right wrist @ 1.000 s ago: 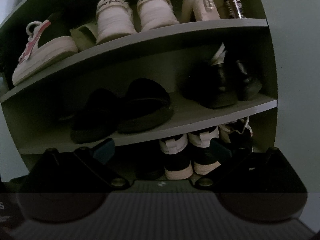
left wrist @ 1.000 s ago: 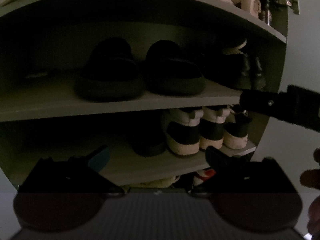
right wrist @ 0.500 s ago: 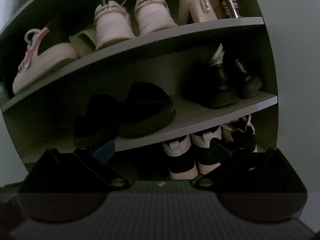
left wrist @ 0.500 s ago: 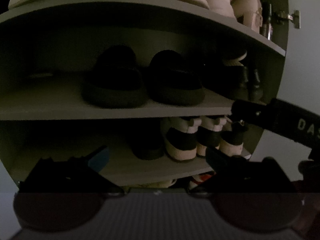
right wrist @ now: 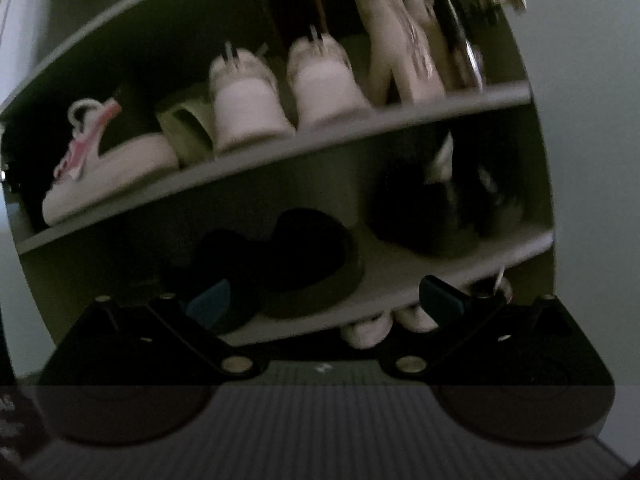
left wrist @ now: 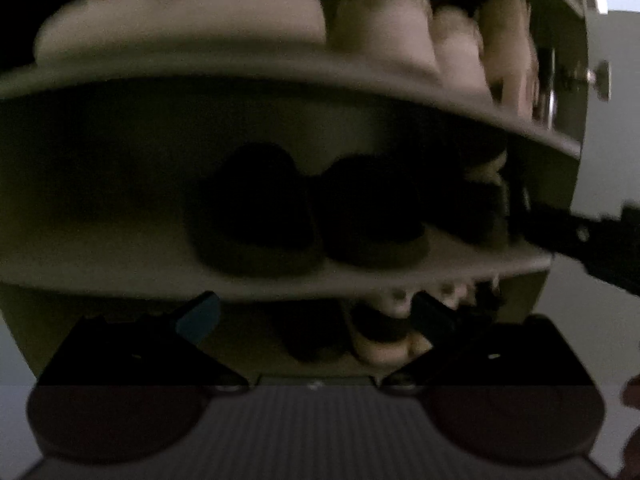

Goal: Organize scattered shoes

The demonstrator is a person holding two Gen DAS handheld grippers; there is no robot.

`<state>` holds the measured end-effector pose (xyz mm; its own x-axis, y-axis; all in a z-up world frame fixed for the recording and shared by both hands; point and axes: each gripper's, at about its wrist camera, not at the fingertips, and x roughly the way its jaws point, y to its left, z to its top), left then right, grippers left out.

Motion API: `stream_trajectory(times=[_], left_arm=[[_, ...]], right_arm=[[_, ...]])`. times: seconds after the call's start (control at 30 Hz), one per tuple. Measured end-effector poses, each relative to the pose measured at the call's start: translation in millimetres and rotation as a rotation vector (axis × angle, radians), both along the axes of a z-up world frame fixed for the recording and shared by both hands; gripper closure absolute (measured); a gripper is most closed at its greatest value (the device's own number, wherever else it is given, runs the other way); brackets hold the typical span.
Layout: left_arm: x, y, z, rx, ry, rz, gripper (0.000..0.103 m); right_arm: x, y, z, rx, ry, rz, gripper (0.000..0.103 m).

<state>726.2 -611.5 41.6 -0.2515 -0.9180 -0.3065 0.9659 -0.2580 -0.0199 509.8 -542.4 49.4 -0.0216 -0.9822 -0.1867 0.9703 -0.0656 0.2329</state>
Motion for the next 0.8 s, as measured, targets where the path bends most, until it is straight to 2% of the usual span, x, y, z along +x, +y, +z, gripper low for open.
stream_trajectory(times=[0.07,0.2,0.27,0.3,0.37,0.4,0.47,0.5,0.53,0.57,0.67,0.7,0.77,0.8], left_arm=[[4.5,9.2,26.3,-0.024,-0.042,-0.008,0.000],[28.3,25.0,120.7,-0.010,-0.115,0.019,0.000],[44.2,27.0,172.9,0.022,-0.122,0.051,0.000],[46.9,27.5,182.3,0.028,-0.123,0.057,0.000],[58.6,25.6,228.1,0.046,-0.135,0.092,0.000],[68.0,23.6,267.5,0.053,-0.140,0.117,0.000],[80.3,20.0,323.5,0.076,-0.155,0.143,0.000],[82.7,19.2,333.4,0.080,-0.157,0.148,0.000],[87.7,18.2,357.9,0.084,-0.155,0.161,0.000],[92.8,17.0,380.7,0.095,-0.149,0.166,0.000],[109.6,11.0,443.7,0.158,-0.108,0.159,0.000],[115.5,8.9,462.5,0.179,-0.094,0.153,0.000],[125.6,8.5,488.0,0.183,-0.086,0.144,0.000],[128.5,9.1,491.4,0.181,-0.087,0.145,0.000]], right_arm=[[1.1,7.8,20.6,0.058,0.029,-0.017,0.000],[10.3,25.4,75.2,0.157,0.032,-0.035,0.000],[20.5,34.6,128.4,0.196,0.028,-0.043,0.000],[25.1,37.9,153.6,0.213,0.024,-0.050,0.000],[34.4,39.2,199.0,0.231,0.011,-0.026,0.000],[37.3,39.3,211.1,0.234,0.011,-0.019,0.000],[51.4,34.7,270.8,0.256,0.003,0.000,0.000],[54.5,32.4,284.0,0.265,0.000,0.007,0.000],[63.8,26.8,320.7,0.284,0.001,0.022,0.000],[69.7,23.9,343.3,0.290,0.005,0.030,0.000],[84.1,12.7,396.2,0.305,0.005,0.073,0.000],[87.1,10.2,405.0,0.304,0.009,0.079,0.000],[100.4,0.6,438.5,0.276,0.018,0.098,0.000],[104.3,-0.9,444.7,0.266,0.016,0.104,0.000]])
